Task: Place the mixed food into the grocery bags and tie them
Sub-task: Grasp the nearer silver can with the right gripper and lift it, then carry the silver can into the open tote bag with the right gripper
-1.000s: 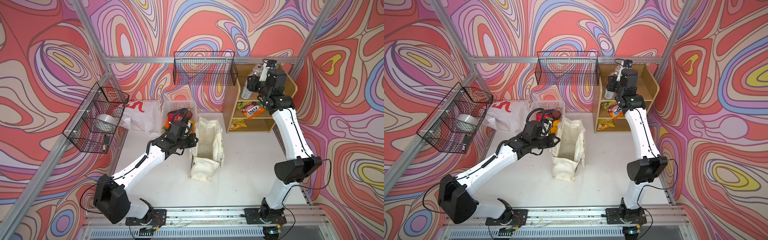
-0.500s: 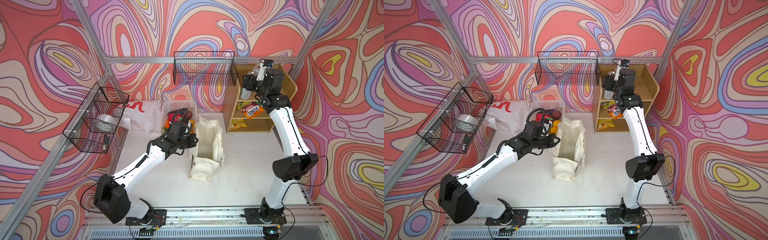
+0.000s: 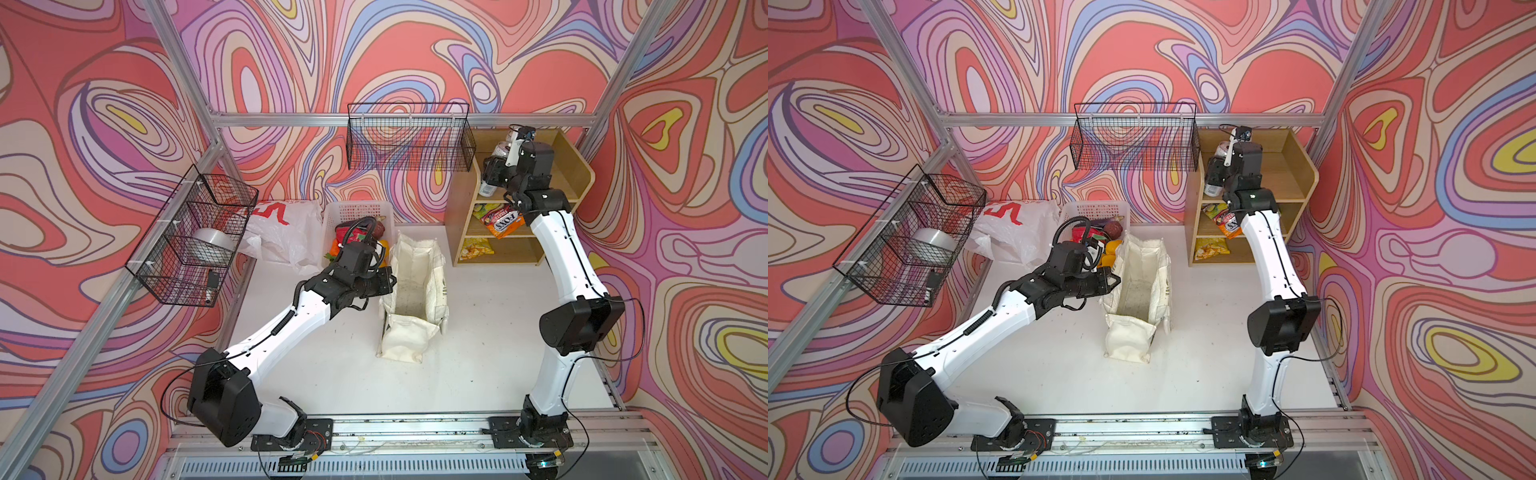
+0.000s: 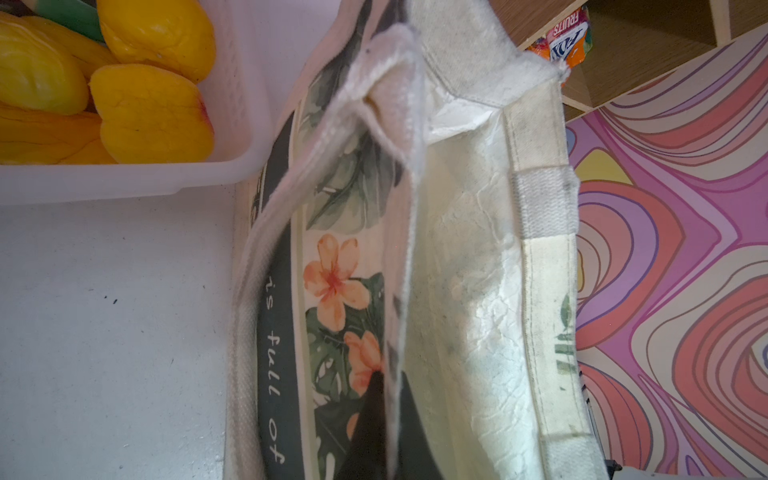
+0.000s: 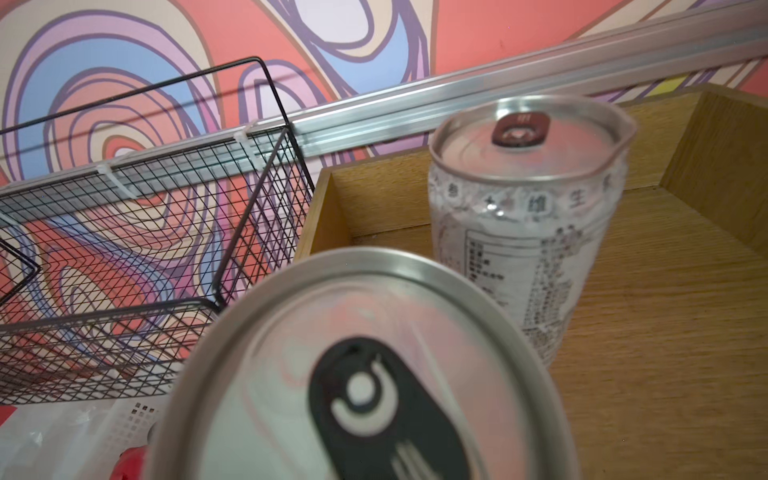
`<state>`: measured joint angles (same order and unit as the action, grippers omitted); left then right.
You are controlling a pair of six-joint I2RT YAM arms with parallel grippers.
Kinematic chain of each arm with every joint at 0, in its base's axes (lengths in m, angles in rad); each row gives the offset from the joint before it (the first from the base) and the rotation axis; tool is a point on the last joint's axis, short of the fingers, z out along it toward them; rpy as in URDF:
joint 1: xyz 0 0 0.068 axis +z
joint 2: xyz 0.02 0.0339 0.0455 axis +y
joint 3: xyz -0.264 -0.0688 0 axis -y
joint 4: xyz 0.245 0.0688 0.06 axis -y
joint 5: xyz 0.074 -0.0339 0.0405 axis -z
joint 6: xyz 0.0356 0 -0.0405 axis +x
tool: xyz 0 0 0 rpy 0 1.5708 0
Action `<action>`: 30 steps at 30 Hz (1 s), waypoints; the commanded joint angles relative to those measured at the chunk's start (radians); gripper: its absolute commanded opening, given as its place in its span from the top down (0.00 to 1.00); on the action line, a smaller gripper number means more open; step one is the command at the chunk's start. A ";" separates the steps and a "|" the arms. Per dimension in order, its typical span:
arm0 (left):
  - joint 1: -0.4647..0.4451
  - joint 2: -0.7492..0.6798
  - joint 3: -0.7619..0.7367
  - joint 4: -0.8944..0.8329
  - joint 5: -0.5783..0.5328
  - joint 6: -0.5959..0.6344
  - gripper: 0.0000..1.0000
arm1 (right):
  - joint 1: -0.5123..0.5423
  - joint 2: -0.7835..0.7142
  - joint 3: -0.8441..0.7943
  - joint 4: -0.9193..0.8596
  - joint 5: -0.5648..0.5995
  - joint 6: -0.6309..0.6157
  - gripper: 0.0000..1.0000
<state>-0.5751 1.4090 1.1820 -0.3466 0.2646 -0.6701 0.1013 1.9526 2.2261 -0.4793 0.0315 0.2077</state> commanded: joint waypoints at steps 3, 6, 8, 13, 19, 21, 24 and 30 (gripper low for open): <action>-0.002 0.021 0.010 0.002 -0.012 -0.004 1.00 | 0.005 -0.098 0.003 0.056 -0.033 0.008 0.83; -0.002 0.020 0.011 0.004 -0.012 -0.004 1.00 | 0.005 -0.157 -0.032 0.084 -0.048 0.023 0.86; -0.002 0.022 0.011 0.007 -0.010 -0.005 1.00 | 0.006 -0.201 -0.057 0.096 -0.065 0.035 0.86; -0.002 0.022 0.013 0.005 -0.012 -0.002 1.00 | 0.009 -0.296 -0.128 0.111 -0.128 0.070 0.89; -0.002 0.016 0.006 0.005 -0.018 0.004 1.00 | 0.090 -0.432 -0.317 0.149 -0.196 0.107 0.89; -0.002 0.015 0.002 0.005 -0.019 0.005 1.00 | 0.171 -0.480 -0.407 0.163 -0.180 0.098 0.89; -0.002 0.016 0.004 0.003 -0.016 0.007 1.00 | 0.317 -0.539 -0.559 0.206 -0.151 0.084 0.89; -0.002 0.016 0.011 -0.005 -0.019 0.005 1.00 | 0.518 -0.552 -0.856 0.365 -0.077 0.023 0.90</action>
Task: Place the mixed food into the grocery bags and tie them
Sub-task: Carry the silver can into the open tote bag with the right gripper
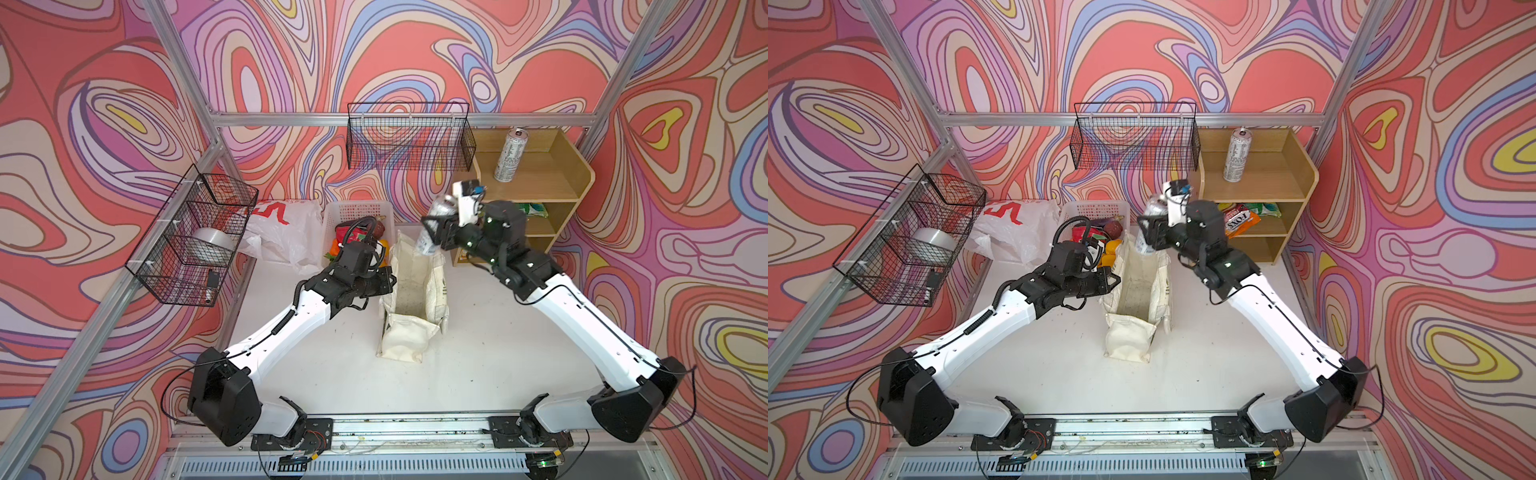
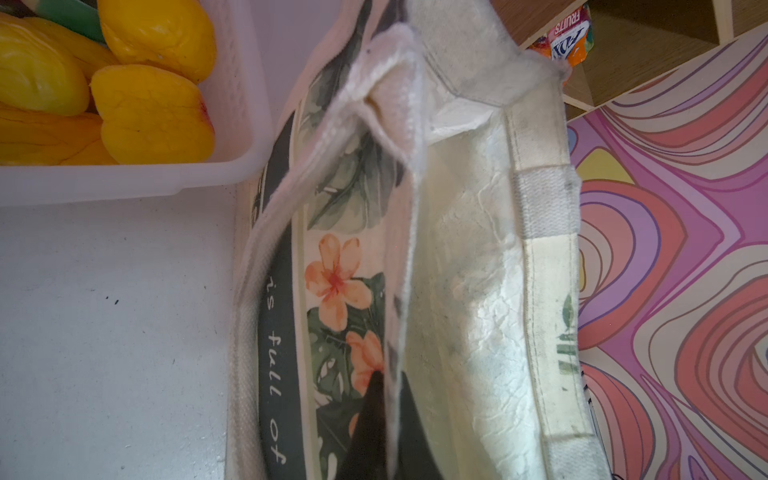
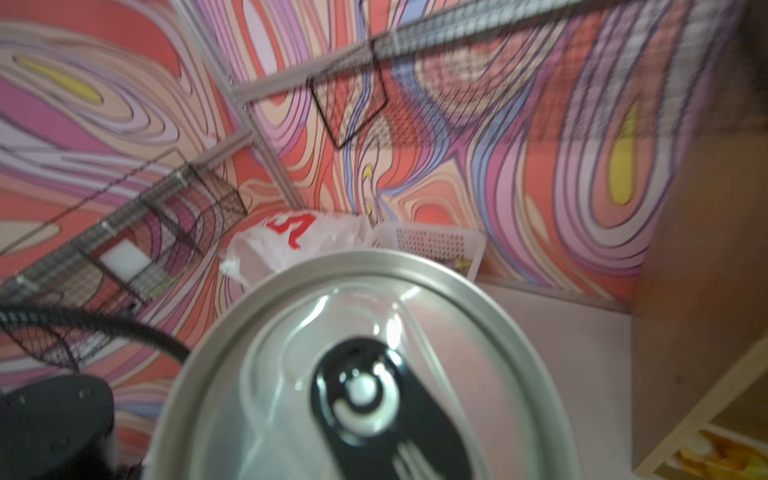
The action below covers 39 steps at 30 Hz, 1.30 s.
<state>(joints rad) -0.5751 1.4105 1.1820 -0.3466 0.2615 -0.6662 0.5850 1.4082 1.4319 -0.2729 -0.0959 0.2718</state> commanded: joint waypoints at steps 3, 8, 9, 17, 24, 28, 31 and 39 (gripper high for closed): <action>-0.002 0.016 0.023 -0.017 -0.015 0.003 1.00 | 0.072 0.038 -0.155 0.249 0.110 -0.096 0.91; -0.002 0.003 0.027 -0.025 -0.022 0.000 1.00 | 0.079 0.132 -0.263 0.408 0.113 -0.121 0.93; -0.002 0.002 0.027 -0.025 -0.024 -0.001 1.00 | 0.082 0.153 -0.283 0.446 0.114 -0.127 0.93; -0.002 -0.006 0.026 -0.026 -0.024 -0.011 1.00 | 0.084 0.313 -0.294 0.440 0.155 -0.145 0.68; -0.002 -0.019 0.021 -0.037 -0.036 -0.007 1.00 | 0.084 0.319 -0.236 0.287 0.116 -0.109 0.22; -0.002 -0.022 0.013 -0.033 -0.036 -0.009 1.00 | 0.084 0.300 -0.156 0.148 0.096 -0.108 0.17; -0.003 -0.027 0.006 -0.027 -0.036 -0.012 1.00 | 0.082 0.253 -0.095 0.048 0.076 -0.104 0.18; -0.002 -0.030 -0.004 -0.019 -0.035 -0.011 1.00 | 0.024 0.019 0.035 -0.179 0.017 -0.013 0.23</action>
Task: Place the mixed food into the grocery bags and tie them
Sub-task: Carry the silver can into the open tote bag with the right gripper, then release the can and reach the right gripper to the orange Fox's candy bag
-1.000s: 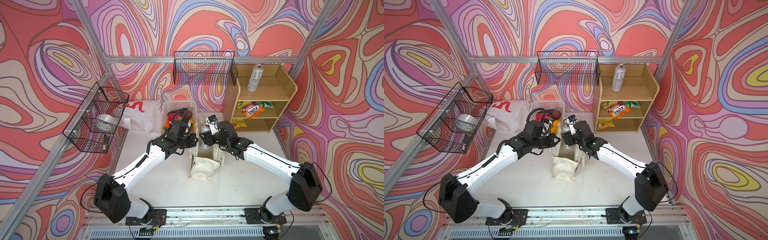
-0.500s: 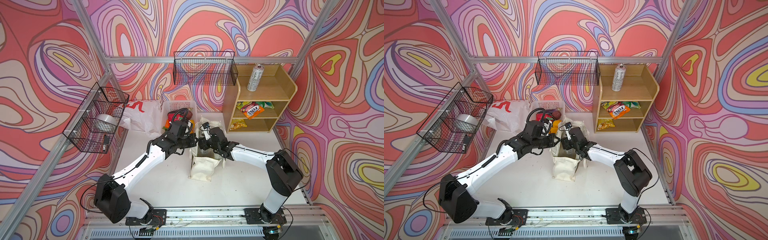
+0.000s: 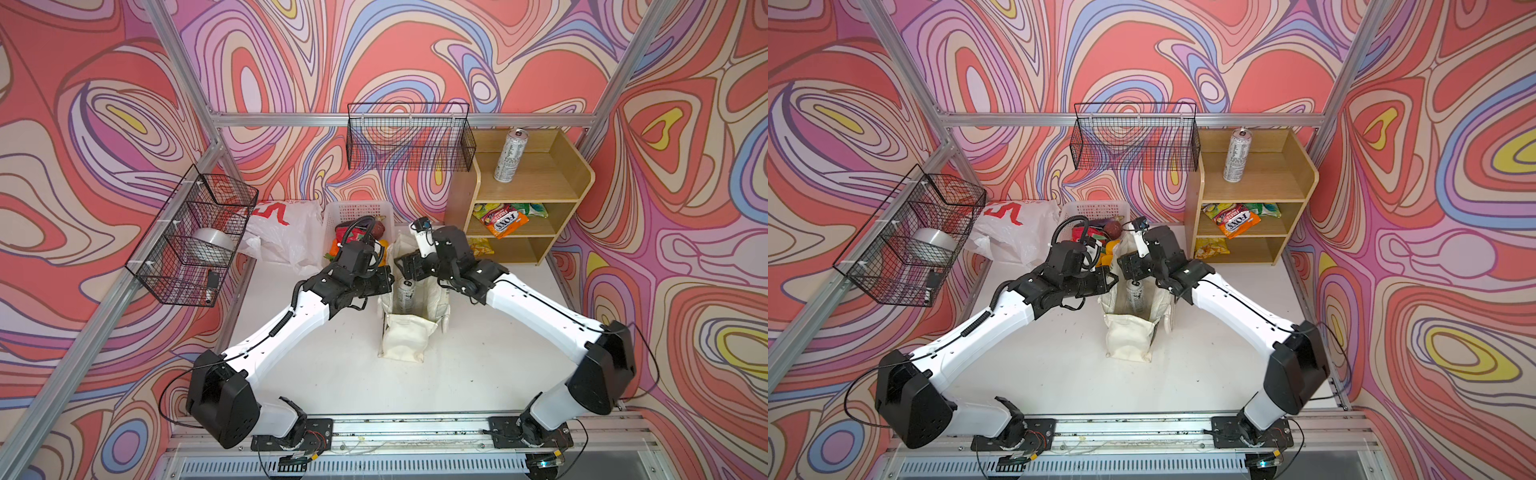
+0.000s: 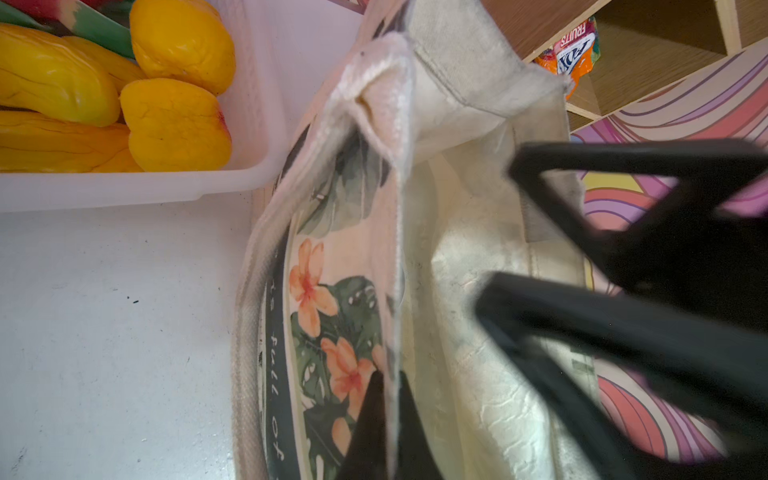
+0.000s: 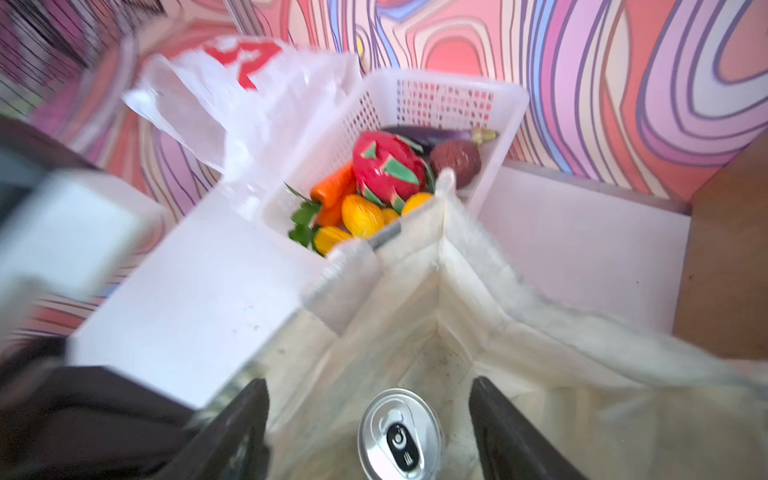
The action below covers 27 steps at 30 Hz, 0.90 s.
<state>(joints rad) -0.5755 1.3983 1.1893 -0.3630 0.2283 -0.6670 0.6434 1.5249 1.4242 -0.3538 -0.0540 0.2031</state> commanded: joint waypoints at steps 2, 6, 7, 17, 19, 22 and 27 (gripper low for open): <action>-0.001 -0.016 -0.013 0.003 -0.001 -0.010 1.00 | -0.099 -0.156 0.028 -0.120 -0.031 0.111 0.26; -0.002 -0.013 -0.020 0.018 0.009 -0.011 1.00 | -0.359 -0.227 -0.061 -0.139 -0.171 0.251 0.33; -0.001 -0.012 -0.024 0.024 0.010 -0.013 1.00 | -0.422 -0.234 -0.088 -0.133 -0.207 0.283 0.36; -0.001 -0.016 -0.020 0.040 0.021 -0.017 1.00 | -0.751 -0.135 -0.301 0.129 -0.347 0.610 0.57; -0.002 -0.018 -0.021 0.045 0.022 -0.017 1.00 | -0.752 -0.096 -0.297 0.166 -0.347 0.633 0.55; -0.001 -0.016 -0.026 0.052 0.024 -0.016 1.00 | -0.751 -0.033 -0.278 0.196 -0.346 0.651 0.51; -0.001 -0.010 -0.026 0.044 0.026 -0.012 1.00 | -0.752 0.032 -0.251 0.227 -0.350 0.660 0.45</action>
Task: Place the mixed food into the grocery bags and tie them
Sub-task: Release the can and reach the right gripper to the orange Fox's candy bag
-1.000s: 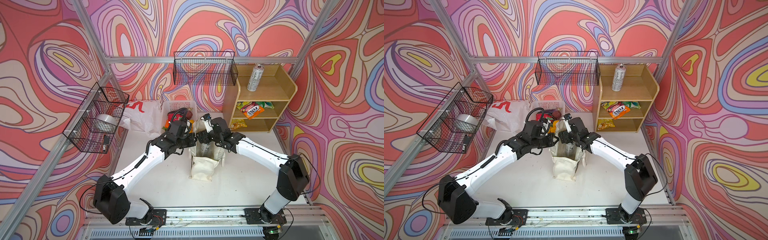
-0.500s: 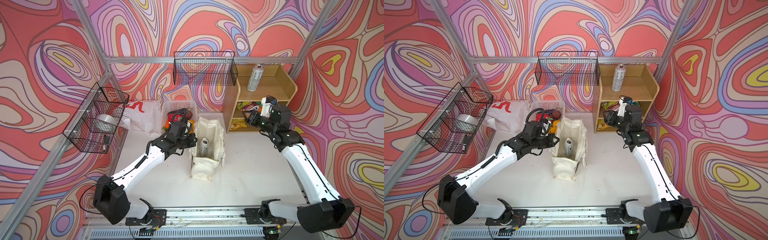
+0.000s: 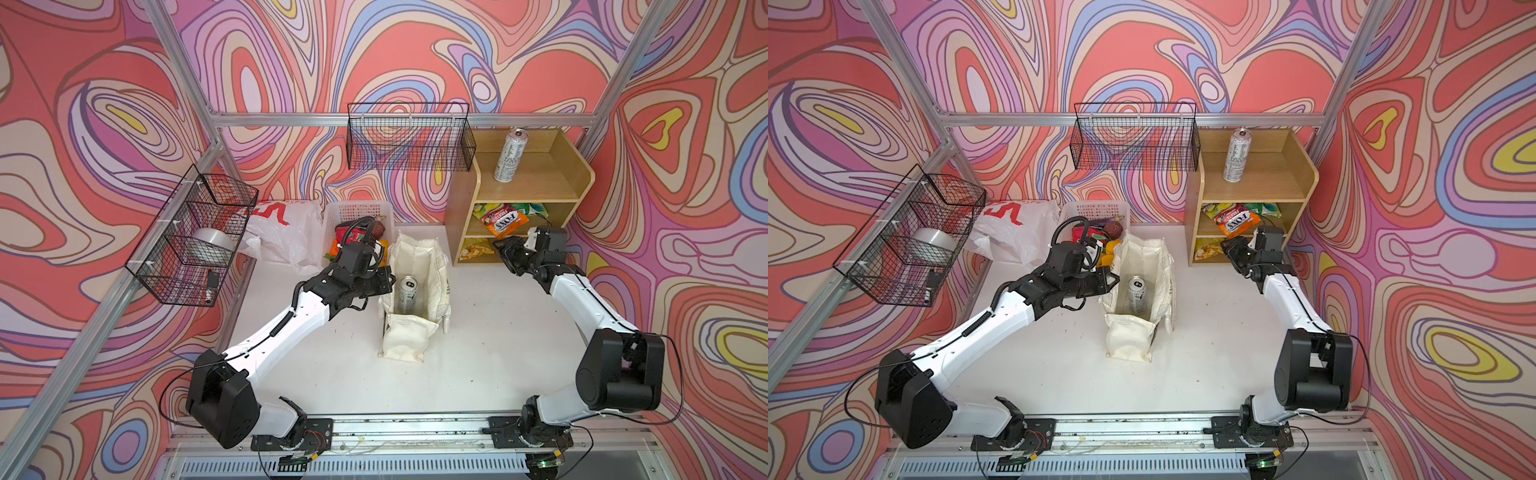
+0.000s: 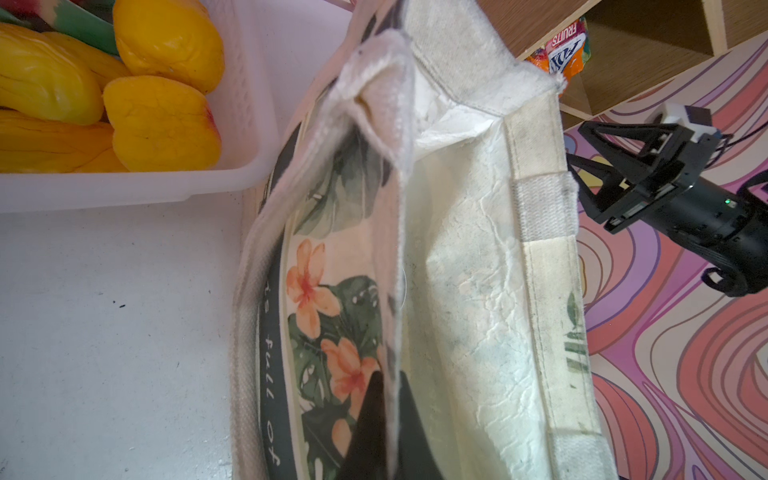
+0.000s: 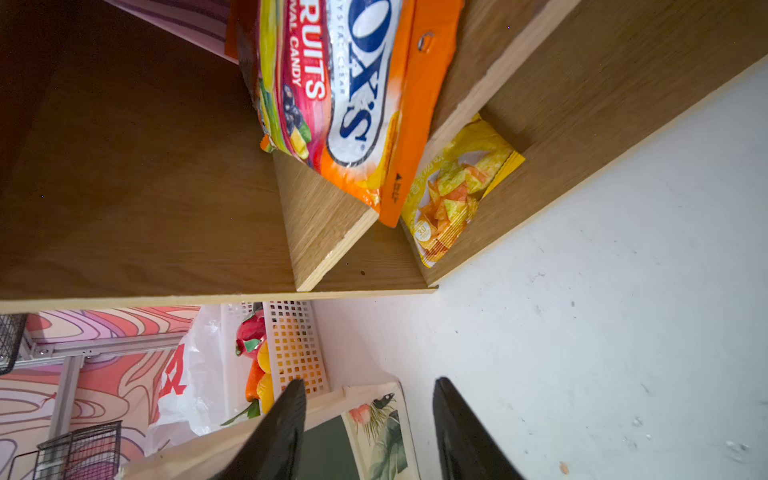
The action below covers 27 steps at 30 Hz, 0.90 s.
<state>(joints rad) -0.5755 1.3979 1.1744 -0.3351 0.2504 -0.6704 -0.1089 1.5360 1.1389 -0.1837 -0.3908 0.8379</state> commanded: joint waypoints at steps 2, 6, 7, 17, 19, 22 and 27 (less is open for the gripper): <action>-0.002 -0.008 -0.005 0.007 0.001 -0.007 1.00 | 0.000 0.038 0.042 0.064 -0.007 0.024 0.33; -0.001 -0.010 -0.004 0.005 -0.005 -0.003 1.00 | 0.000 0.061 0.042 0.096 -0.005 0.042 0.32; -0.001 -0.011 -0.004 0.003 -0.005 -0.002 1.00 | 0.000 0.066 0.046 0.099 -0.005 0.043 0.32; -0.002 -0.008 0.001 0.001 -0.001 -0.005 1.00 | -0.026 0.079 0.075 0.102 -0.010 0.042 0.39; -0.002 -0.006 0.006 0.001 0.002 -0.005 1.00 | -0.030 0.082 0.082 0.104 -0.013 0.045 0.40; -0.001 -0.006 0.007 -0.001 0.003 -0.005 1.00 | -0.034 0.097 0.108 0.100 -0.011 0.044 0.40; -0.001 -0.005 0.004 0.008 0.003 -0.009 1.00 | -0.039 0.145 0.165 0.077 -0.013 0.049 0.42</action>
<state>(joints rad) -0.5755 1.3979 1.1744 -0.3351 0.2508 -0.6704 -0.1402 1.6505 1.2713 -0.1013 -0.3988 0.8841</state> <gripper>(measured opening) 0.060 0.582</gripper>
